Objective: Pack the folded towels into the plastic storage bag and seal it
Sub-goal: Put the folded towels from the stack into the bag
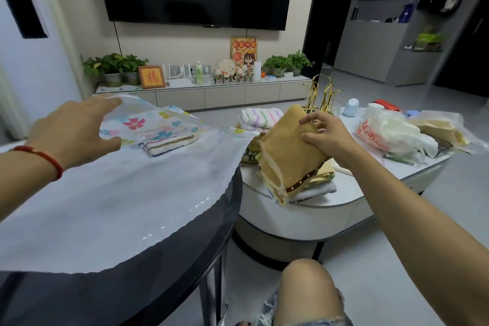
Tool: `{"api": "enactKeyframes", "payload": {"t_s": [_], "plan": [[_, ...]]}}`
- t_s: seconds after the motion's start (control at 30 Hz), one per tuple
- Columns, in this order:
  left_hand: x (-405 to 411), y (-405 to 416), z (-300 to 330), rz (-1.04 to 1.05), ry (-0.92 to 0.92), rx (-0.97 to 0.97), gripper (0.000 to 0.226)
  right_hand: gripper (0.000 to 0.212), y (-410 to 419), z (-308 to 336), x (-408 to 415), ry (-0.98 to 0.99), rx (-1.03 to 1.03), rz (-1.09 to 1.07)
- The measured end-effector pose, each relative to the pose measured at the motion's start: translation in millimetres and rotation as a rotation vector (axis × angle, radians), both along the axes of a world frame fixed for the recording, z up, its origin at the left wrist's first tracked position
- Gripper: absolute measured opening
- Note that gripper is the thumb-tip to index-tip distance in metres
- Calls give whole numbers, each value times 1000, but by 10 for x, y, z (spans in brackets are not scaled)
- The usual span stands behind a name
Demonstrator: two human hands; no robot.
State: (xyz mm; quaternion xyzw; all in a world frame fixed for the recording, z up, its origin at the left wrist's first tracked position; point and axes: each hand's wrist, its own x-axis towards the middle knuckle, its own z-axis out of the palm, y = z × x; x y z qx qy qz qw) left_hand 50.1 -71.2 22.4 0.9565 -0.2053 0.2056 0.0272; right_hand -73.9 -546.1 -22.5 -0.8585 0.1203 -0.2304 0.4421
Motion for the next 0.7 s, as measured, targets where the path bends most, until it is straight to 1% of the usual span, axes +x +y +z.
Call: {"api": "enactKeyframes", "payload": {"t_s": [0.13,0.23,0.3,0.4,0.47,0.53,0.67,0.7], "plan": [[-134,-23,64,21,8,-42,80,29,463,326,-212,-9,95,175],[-180,-26,106,6,51,-61,82,31,851,445,-361,75,278,357],[-182,-19,132,-9,74,-78,84,34,1170,388,-365,147,379,471],[-167,-2,155,-30,111,-94,87,28,1767,111,-172,263,485,554],[-153,23,162,-44,112,-102,87,23,2159,-92,74,281,555,554],[-137,46,172,-54,101,-97,87,22,2469,-254,397,240,658,498],[-86,85,207,-65,105,-90,90,24,2807,-553,966,41,962,267],[-77,89,217,-72,102,-93,90,25,2821,-674,1058,6,991,177]]}}
